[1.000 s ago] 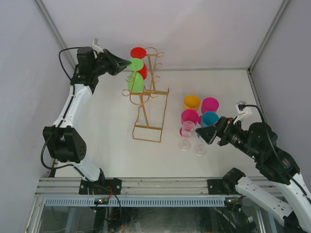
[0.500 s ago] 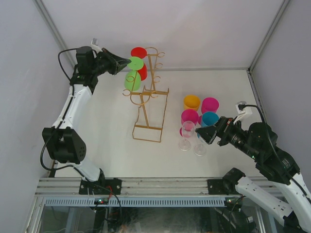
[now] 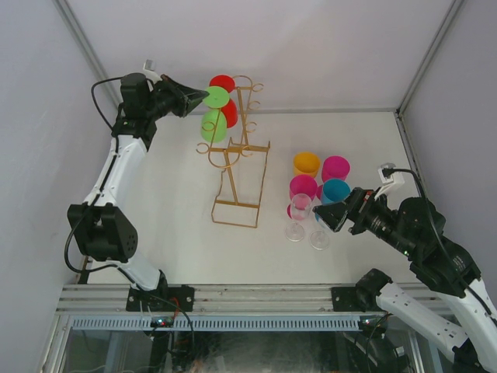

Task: Take the wine glass off the wine glass rack
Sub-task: Pick up the wine glass from the wine rack.

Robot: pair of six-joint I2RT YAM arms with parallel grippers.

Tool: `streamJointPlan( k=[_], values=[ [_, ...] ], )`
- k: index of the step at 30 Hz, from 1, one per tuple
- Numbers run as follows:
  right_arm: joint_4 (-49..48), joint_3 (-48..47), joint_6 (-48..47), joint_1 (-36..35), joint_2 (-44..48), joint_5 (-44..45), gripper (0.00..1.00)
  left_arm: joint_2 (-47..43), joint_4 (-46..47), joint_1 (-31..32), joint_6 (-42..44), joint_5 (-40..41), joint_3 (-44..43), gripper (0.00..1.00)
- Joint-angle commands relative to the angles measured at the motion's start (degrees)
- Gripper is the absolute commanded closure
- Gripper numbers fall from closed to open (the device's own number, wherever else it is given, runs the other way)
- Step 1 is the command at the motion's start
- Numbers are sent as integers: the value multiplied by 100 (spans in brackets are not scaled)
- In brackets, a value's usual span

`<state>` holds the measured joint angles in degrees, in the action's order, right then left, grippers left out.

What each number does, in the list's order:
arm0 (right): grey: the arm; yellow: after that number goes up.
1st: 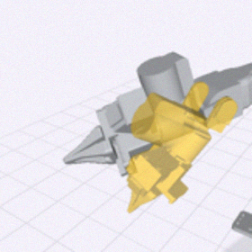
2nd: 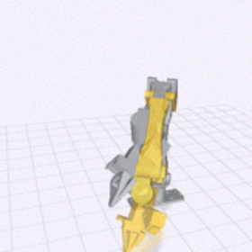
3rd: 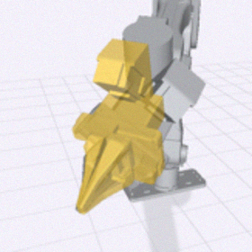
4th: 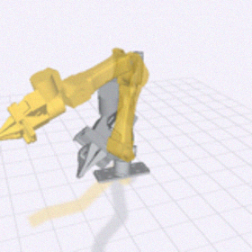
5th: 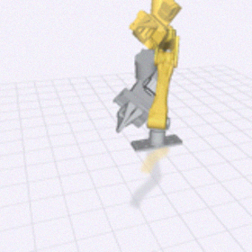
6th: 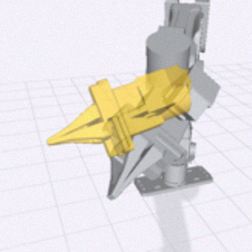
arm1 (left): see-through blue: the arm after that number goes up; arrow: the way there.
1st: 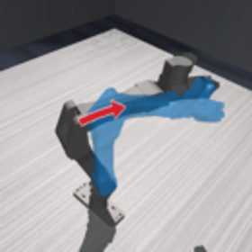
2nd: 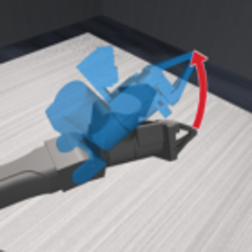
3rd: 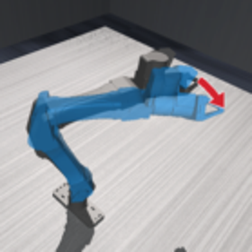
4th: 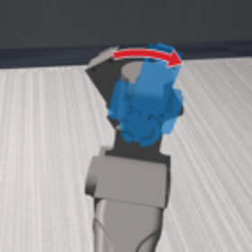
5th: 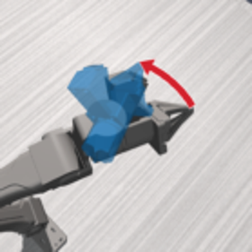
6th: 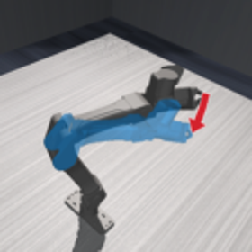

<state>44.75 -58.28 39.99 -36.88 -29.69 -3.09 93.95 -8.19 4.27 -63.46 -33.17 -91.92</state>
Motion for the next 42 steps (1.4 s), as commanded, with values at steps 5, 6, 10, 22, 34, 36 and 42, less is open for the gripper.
streamJointPlan(
  k=[5, 6, 10, 22, 34, 36, 42],
  values=[
    [-8, 1, 31, 23, 51, 70, 10, -320, 208, -81, -30, 101, 25, 100],
    [-9, 1, 27, 23, 50, 76, 10, -329, 203, -91, -26, 113, 25, 100],
    [7, 5, 26, 23, 60, 90, 10, -374, 156, -134, -1, 183, 34, 100],
    [13, 1, 35, 23, 71, 98, 10, -483, 142, -146, 14, 351, 140, 100],
    [59, 1, 27, 23, 158, 177, 9, -340, 146, -199, 141, 110, -110, 100],
    [62, 3, 20, 23, 153, 177, 9, -335, 72, -209, 177, 185, -102, 100],
    [75, 1, 0, 22, 188, 201, 9, -418, -349, -217, 602, 577, -151, 100]
  ],
)
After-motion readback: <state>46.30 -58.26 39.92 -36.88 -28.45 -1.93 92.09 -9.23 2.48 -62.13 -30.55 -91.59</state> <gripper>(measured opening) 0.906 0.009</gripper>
